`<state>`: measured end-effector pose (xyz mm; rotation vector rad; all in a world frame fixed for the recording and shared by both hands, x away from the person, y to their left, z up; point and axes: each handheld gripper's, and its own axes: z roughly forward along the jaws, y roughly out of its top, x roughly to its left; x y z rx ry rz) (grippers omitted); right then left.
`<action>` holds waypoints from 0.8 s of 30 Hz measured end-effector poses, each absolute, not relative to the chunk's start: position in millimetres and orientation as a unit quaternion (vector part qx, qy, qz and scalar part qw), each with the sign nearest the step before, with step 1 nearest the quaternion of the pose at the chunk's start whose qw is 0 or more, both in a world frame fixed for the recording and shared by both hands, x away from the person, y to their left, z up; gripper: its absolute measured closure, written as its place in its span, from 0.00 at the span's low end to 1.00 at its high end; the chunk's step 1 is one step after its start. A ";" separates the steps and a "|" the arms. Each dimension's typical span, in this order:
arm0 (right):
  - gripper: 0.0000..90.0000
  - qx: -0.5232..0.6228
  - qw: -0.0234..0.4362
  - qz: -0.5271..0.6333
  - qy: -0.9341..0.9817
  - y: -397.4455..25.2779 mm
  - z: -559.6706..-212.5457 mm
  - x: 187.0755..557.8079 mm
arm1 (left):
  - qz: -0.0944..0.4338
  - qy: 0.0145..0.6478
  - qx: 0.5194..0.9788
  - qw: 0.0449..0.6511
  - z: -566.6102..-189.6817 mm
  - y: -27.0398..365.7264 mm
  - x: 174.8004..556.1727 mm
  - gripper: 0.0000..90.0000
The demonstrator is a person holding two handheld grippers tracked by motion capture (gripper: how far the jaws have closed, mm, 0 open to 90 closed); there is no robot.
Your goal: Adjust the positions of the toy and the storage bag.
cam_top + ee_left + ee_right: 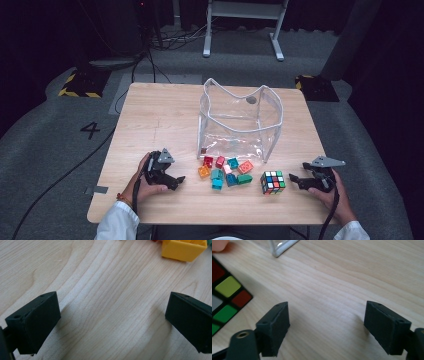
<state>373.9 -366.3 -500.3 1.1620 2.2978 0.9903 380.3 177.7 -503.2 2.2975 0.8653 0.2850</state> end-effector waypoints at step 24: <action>0.55 0.296 0.214 0.423 0.829 -284.5 -422.8 402.4 | 0.144 0.300 0.843 0.424 -460.8 140.3 420.7 0.39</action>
